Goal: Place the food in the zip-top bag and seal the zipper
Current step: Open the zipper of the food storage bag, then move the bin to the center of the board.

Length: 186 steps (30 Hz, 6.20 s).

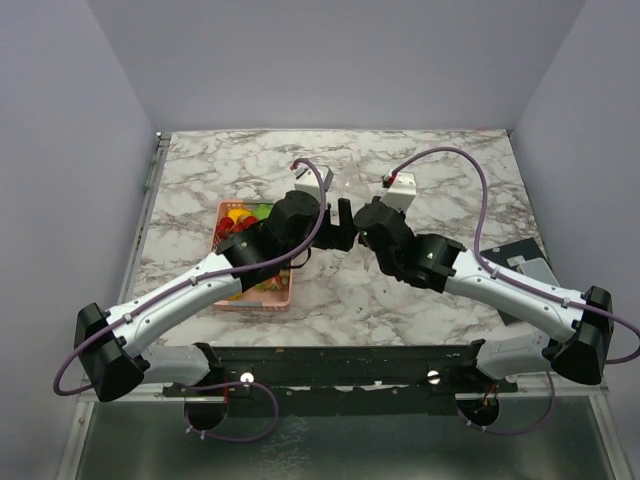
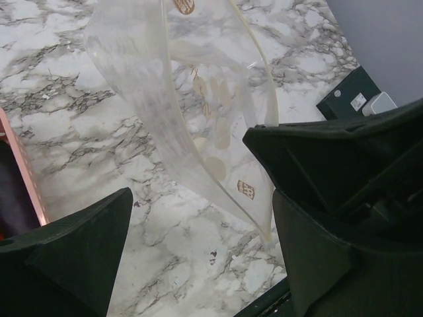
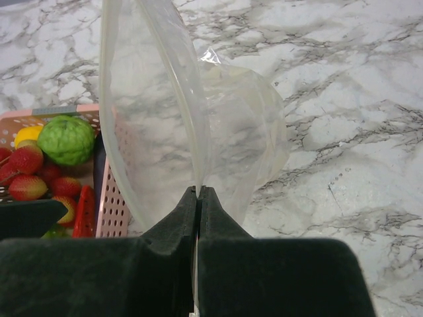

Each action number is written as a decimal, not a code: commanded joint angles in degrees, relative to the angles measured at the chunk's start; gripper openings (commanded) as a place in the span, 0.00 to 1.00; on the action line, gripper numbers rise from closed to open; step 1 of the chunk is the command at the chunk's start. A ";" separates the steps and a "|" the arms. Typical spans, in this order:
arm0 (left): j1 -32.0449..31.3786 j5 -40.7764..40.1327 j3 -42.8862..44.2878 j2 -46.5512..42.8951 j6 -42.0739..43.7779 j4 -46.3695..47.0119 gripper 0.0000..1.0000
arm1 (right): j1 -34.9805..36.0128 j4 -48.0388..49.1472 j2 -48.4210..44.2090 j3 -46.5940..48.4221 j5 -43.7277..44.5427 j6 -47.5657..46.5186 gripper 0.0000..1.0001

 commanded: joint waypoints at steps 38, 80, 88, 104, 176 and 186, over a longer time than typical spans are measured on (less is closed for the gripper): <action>-1.15 -9.18 2.16 8.50 -1.82 -0.11 0.01 | 2.89 -5.43 -8.20 -5.90 6.93 6.40 0.01; -1.13 -22.64 15.13 -4.08 10.33 -25.90 0.00 | 2.86 -35.49 -15.48 -4.22 10.53 17.68 0.01; -1.21 -20.30 18.70 -3.99 10.95 -26.42 0.00 | 2.86 -22.07 -16.94 -1.71 2.26 6.81 0.03; -1.15 -30.13 28.79 -1.21 15.98 -27.75 0.00 | 2.89 -8.12 -12.18 8.47 -11.59 -4.76 0.35; -1.09 -66.99 17.43 -15.73 18.39 -35.81 0.00 | 1.95 -2.79 41.90 26.12 -22.06 7.40 0.52; -1.16 -65.78 16.61 -15.56 16.56 -37.90 0.00 | 1.08 -2.89 42.99 25.56 -22.69 7.74 0.24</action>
